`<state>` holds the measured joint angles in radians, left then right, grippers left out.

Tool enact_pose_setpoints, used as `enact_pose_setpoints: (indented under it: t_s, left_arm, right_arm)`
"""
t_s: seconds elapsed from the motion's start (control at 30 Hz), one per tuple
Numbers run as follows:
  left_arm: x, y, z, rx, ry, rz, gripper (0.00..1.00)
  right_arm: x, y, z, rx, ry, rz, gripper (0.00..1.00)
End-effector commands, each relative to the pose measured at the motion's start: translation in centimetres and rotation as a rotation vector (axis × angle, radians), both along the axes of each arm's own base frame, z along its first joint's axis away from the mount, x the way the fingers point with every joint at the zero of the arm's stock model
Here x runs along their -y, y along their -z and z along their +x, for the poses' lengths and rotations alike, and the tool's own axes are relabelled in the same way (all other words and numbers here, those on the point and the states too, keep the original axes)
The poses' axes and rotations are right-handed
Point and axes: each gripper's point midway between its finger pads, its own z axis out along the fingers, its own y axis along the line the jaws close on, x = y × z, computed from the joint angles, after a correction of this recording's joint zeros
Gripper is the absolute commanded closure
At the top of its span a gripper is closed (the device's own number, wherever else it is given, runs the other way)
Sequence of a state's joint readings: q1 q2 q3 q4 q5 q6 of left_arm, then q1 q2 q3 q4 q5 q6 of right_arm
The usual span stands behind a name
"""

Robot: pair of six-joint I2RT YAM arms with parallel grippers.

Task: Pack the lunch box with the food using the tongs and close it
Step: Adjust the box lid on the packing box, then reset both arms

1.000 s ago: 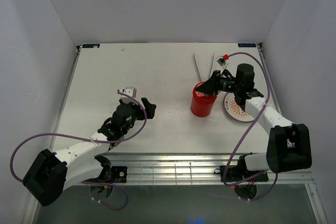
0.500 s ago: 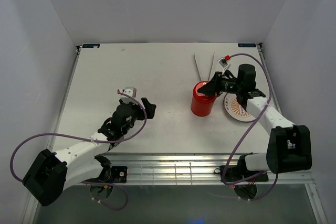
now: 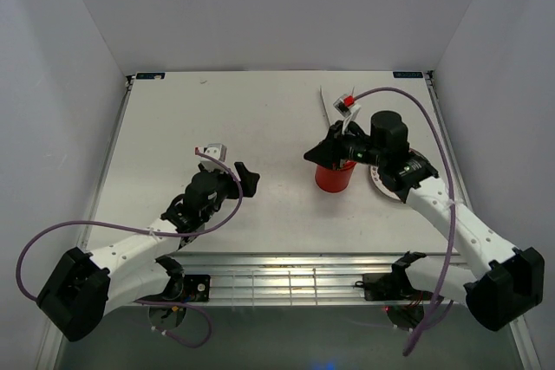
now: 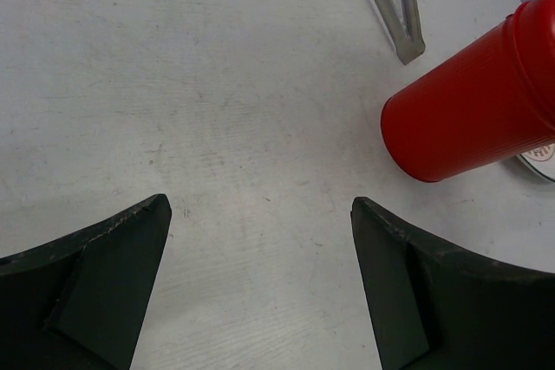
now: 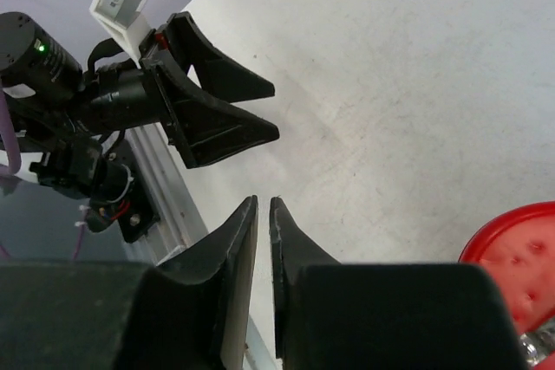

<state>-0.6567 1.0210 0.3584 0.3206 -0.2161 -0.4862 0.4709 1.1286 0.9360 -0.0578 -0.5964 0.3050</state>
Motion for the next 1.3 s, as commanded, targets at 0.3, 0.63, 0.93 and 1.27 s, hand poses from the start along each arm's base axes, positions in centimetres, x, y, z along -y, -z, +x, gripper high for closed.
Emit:
enact_pose_setpoints:
  t_s: [0.3,0.63,0.93,1.27]
  left_arm:
    - [4.3,-10.2,-2.7,0.153,0.265,-0.231,0.02]
    - [3.5,-15.8,-4.1,0.214,0.299,-0.216,0.02]
    - [0.4,-15.3,-3.5,0.199,0.154,-0.123,0.02]
    - [0.3,-15.5,-4.3,0.232,0.175,-0.146,0.02]
  right_arm:
    - [6.9,-2.3,-1.7,0.232,0.434,0.010,0.10]
    - [15.3,2.8,-0.4,0.098,0.883,-0.207,0.10]
    - [14.5,2.3,-0.5,0.128,0.833,-0.182,0.10]
    - [15.3,1.5,-0.7,0.184,0.858,-0.146,0.10]
